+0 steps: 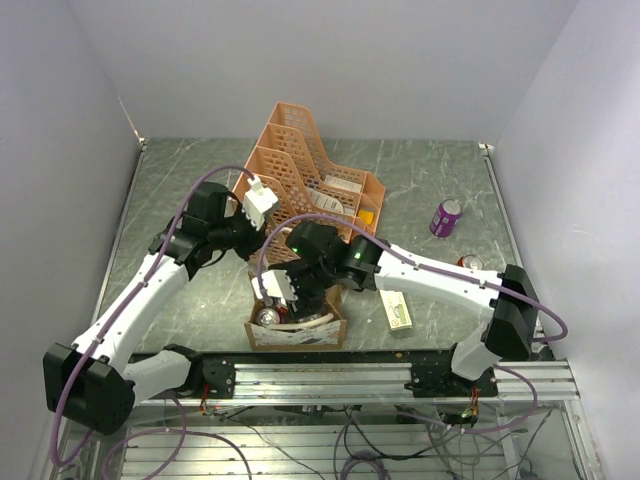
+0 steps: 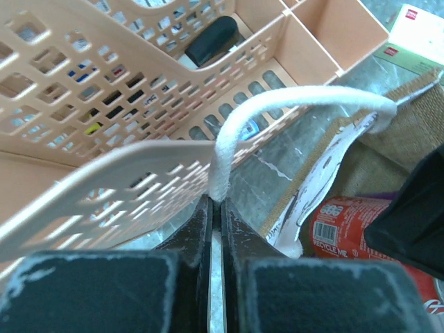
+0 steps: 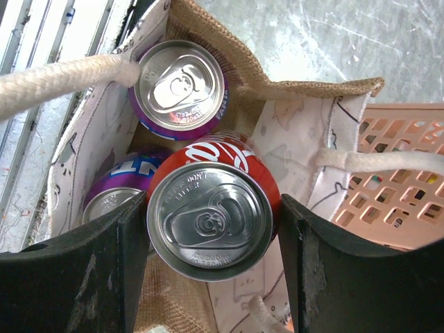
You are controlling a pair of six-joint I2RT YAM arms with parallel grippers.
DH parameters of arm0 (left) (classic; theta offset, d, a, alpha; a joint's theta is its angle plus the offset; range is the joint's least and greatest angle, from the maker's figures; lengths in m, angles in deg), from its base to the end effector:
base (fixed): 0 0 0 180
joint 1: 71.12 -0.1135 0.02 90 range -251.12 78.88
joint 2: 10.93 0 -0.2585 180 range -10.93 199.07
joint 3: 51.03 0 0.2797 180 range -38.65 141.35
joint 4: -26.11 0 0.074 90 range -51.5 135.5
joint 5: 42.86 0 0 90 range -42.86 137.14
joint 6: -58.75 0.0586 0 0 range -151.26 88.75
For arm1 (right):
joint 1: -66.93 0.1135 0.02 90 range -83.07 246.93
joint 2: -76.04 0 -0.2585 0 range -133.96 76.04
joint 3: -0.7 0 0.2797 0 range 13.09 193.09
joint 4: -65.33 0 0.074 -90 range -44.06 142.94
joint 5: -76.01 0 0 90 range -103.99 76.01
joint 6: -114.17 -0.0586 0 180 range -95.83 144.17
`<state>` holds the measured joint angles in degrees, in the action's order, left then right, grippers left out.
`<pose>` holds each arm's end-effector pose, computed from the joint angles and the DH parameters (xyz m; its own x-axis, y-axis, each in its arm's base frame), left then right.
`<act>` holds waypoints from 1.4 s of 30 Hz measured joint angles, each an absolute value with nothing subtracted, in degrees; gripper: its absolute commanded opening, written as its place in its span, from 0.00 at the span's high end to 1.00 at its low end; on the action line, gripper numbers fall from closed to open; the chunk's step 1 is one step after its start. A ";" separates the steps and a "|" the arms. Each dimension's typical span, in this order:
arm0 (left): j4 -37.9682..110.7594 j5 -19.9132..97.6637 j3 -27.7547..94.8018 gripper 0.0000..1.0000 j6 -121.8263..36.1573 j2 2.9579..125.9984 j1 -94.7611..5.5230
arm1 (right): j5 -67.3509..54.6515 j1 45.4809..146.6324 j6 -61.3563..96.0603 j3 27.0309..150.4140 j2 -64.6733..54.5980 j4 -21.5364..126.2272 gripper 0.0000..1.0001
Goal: Place the beverage into the canvas bag
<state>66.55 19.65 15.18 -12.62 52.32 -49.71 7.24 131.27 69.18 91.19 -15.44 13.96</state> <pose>0.2536 -0.1285 0.2821 -0.3244 0.4316 -0.8417 0.8110 0.5849 -0.0126 0.1475 0.3561 0.2652 0.4195 -0.6491 -0.6345 -0.9042 -0.3604 -0.2292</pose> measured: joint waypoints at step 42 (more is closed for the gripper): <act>66.31 21.49 17.06 0.93 -15.18 54.19 -49.80 | 8.55 129.39 67.67 96.83 -29.19 15.07 0.39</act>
